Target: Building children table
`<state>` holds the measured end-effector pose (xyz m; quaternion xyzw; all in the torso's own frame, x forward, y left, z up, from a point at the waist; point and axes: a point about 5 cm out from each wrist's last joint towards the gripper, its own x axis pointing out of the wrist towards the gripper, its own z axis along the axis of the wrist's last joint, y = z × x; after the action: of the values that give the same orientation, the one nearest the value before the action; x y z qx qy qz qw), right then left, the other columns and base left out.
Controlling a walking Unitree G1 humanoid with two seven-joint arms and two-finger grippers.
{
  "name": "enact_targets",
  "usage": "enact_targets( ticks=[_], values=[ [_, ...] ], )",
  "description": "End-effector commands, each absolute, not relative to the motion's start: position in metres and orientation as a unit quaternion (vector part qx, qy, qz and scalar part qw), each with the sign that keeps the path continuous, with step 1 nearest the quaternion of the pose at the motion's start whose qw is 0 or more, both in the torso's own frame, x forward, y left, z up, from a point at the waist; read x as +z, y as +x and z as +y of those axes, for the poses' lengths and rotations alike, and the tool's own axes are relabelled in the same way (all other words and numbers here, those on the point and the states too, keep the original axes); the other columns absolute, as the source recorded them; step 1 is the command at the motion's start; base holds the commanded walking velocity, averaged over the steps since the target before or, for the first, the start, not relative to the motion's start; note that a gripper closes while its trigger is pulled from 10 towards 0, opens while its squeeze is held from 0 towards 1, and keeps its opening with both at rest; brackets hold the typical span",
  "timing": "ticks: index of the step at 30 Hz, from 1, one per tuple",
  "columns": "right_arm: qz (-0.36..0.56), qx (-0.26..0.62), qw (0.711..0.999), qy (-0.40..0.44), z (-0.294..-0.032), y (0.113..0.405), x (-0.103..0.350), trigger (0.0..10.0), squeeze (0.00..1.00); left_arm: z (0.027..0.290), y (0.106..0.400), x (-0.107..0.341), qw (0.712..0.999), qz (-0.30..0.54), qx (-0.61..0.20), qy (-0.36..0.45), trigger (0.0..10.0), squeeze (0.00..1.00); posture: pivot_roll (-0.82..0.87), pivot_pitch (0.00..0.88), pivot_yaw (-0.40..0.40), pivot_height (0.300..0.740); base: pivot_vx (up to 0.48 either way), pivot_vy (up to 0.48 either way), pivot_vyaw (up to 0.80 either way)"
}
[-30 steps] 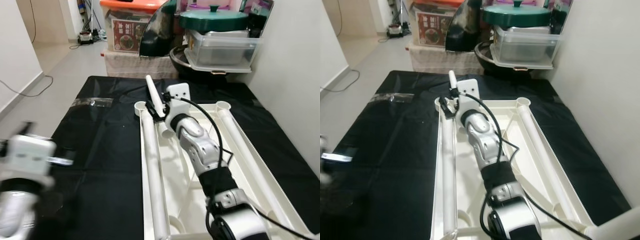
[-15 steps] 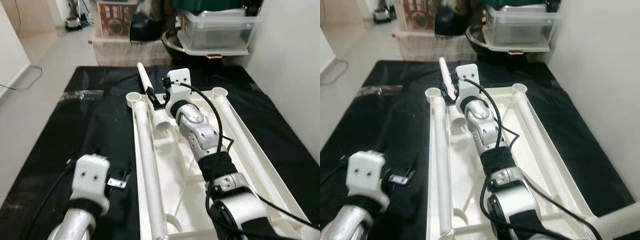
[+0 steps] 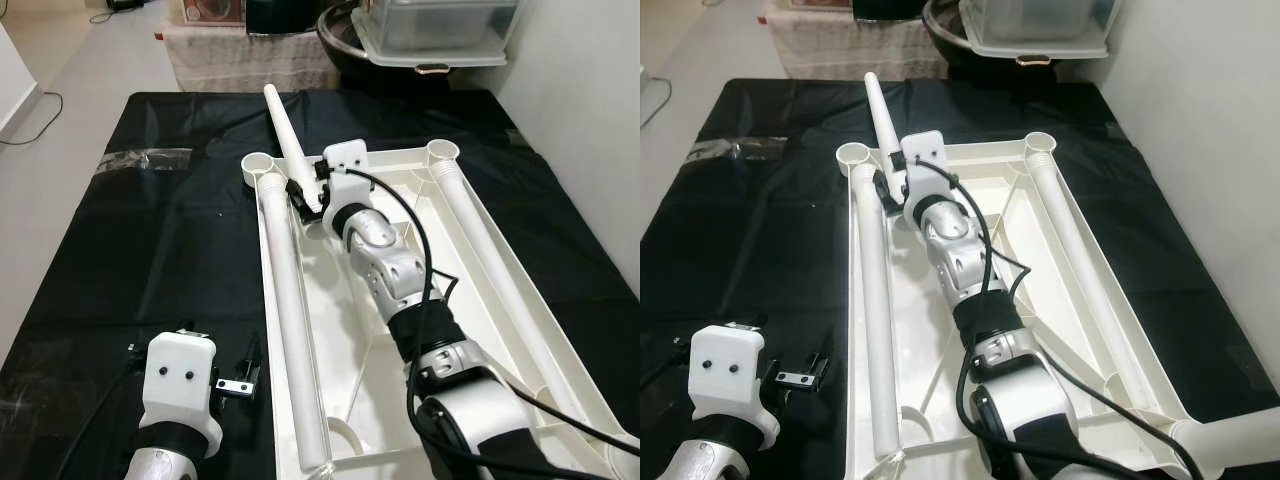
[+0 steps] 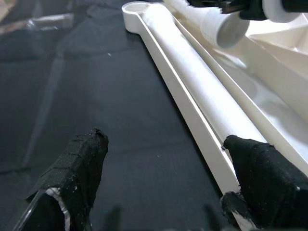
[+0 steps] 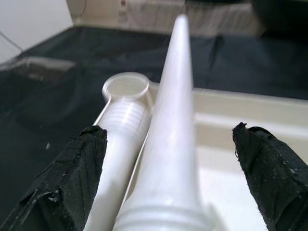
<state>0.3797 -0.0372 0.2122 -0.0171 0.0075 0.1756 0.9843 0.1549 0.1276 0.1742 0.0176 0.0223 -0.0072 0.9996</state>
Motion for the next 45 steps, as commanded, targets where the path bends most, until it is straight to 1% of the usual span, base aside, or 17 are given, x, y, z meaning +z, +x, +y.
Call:
enact_targets(
  ticks=[1, 7, 12, 20, 21, 22, 23, 25, 26, 27, 28, 29, 33, 34, 36, 37, 45],
  values=[
    [0.02, 0.185, 0.982, -0.018, -0.03, 0.376, 0.208, 10.0, 0.0, 0.124, 0.151, 0.175, 0.999, 0.034, 0.001, 0.01, 10.0, 0.0, 0.08, 0.24, -0.083, 0.74, 0.0, 0.0, 0.0],
    [0.039, 0.186, 0.981, -0.034, -0.027, 0.374, 0.199, 10.0, 0.0, 0.122, 0.152, 0.175, 0.999, 0.036, 0.002, 0.009, 10.0, 0.0, 0.07, 0.24, -0.087, 0.74, 0.0, 0.0, 0.0],
    [0.065, 0.162, 0.983, -0.049, -0.036, 0.375, 0.185, 10.0, 0.0, 0.121, 0.153, 0.176, 0.999, 0.034, 0.005, 0.008, 10.0, 0.0, 0.08, 0.241, -0.091, 0.74, 0.0, 0.0, 0.0],
    [0.067, 0.161, 0.984, -0.045, -0.037, 0.375, 0.183, 10.0, 0.0, 0.12, 0.153, 0.176, 0.999, 0.034, 0.007, 0.01, 10.0, 0.0, 0.07, 0.237, -0.09, 0.74, 0.0, 0.0, 0.0],
    [0.064, 0.158, 0.985, -0.038, -0.038, 0.376, 0.184, 2.9, 0.0, 0.12, 0.153, 0.176, 0.999, 0.033, 0.007, 0.01, 10.0, 0.0, 0.08, 0.235, -0.09, 0.74, 0.0, 0.0, 0.0],
    [0.064, 0.158, 0.985, -0.038, -0.038, 0.376, 0.184, 2.9, 0.0, 0.12, 0.153, 0.176, 0.999, 0.033, 0.007, 0.01, 10.0, 0.0, 0.08, 0.235, -0.09, 0.74, 0.0, 0.0, 0.0],
    [0.054, 0.156, 0.986, -0.025, -0.037, 0.376, 0.189, 4.6, 0.0, 0.119, 0.153, 0.177, 0.999, 0.034, 0.008, 0.01, 10.0, 0.0, 0.07, 0.228, -0.09, 0.74, 0.0, 0.0, 0.0],
    [0.054, 0.156, 0.986, -0.025, -0.037, 0.376, 0.189, 4.6, 0.0, 0.119, 0.153, 0.177, 0.999, 0.034, 0.008, 0.01, 10.0, 0.0, 0.07, 0.228, -0.09, 0.74, 0.0, 0.0, 0.0],
    [0.046, 0.157, 0.986, -0.015, -0.036, 0.376, 0.193, 5.3, 0.0, 0.119, 0.154, 0.177, 0.999, 0.034, 0.009, 0.011, 10.0, 0.0, 0.07, 0.224, -0.091, 0.74, 0.0, 0.0, 0.0],
    [0.046, 0.157, 0.986, -0.015, -0.036, 0.376, 0.193, 5.3, 0.0, 0.119, 0.154, 0.177, 0.999, 0.034, 0.009, 0.011, 10.0, 0.0, 0.07, 0.224, -0.091, 0.74, 0.0, 0.0, 0.0],
    [0.041, 0.158, 0.987, -0.009, -0.035, 0.375, 0.195, 8.7, 0.0, 0.118, 0.154, 0.177, 0.999, 0.034, 0.009, 0.011, 10.0, 0.0, 0.07, 0.222, -0.091, 0.74, 0.0, 0.0, 0.0],
    [0.039, 0.162, 0.986, -0.004, -0.033, 0.374, 0.196, 10.0, 0.0, 0.118, 0.154, 0.177, 0.999, 0.034, 0.009, 0.012, 10.0, 0.0, 0.07, 0.221, -0.092, 0.74, 0.0, 0.0, 0.0],
    [0.036, 0.171, 0.985, 0.001, -0.03, 0.371, 0.195, 10.0, 0.0, 0.117, 0.155, 0.176, 0.999, 0.034, 0.01, 0.013, 10.0, 0.0, 0.07, 0.213, -0.094, 0.74, 0.0, 0.0, 0.0],
    [0.031, 0.174, 0.984, 0.008, -0.029, 0.37, 0.196, 4.3, 0.0, 0.117, 0.156, 0.176, 0.999, 0.034, 0.01, 0.013, 10.0, 0.0, 0.07, 0.209, -0.093, 0.74, 0.0, 0.0, 0.0],
    [0.031, 0.174, 0.984, 0.008, -0.029, 0.37, 0.196, 4.3, 0.0, 0.117, 0.156, 0.176, 0.999, 0.034, 0.01, 0.013, 10.0, 0.0, 0.07, 0.209, -0.093, 0.74, 0.0, 0.0, 0.0],
    [0.024, 0.177, 0.984, 0.014, -0.028, 0.37, 0.198, 0.0, 0.0, 0.117, 0.157, 0.175, 0.999, 0.033, 0.01, 0.014, 10.0, 0.0, 0.07, 0.201, -0.091, 0.74, 0.0, 0.0, 0.0],
    [0.0, 0.172, 0.984, 0.053, -0.035, 0.369, 0.204, 0.0, 0.0, 0.119, 0.17, 0.172, 1.0, 0.021, 0.007, 0.017, 10.0, 0.0, 0.05, 0.139, -0.081, 0.74, 0.0, 0.0, 0.0]
  ],
)
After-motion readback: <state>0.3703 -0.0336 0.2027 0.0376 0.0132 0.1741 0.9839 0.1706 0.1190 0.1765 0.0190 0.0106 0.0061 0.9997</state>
